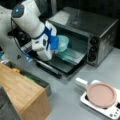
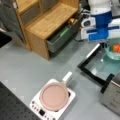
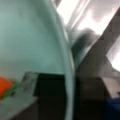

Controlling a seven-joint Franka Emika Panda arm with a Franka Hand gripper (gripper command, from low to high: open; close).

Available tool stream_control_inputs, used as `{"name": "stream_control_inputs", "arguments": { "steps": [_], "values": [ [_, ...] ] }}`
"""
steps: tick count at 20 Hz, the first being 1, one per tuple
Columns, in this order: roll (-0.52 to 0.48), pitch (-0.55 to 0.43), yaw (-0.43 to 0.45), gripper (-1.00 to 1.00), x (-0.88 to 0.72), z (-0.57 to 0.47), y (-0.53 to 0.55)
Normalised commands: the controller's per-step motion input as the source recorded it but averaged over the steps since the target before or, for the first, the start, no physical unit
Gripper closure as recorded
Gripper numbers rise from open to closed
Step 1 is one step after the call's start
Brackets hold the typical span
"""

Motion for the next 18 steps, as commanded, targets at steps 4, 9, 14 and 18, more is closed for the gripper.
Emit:
{"name": "stream_control_inputs", "arguments": {
  "steps": [4,9,14,18],
  "values": [
    [-0.094,0.145,0.094,1.0,0.15,0.14,-0.07],
    [-0.094,0.145,0.094,1.0,0.15,0.14,-0.07],
    [-0.508,0.427,-0.465,1.0,0.21,0.16,-0.1],
    [-0.496,0.363,-0.341,1.0,0.28,0.22,-0.05]
  ]
}}
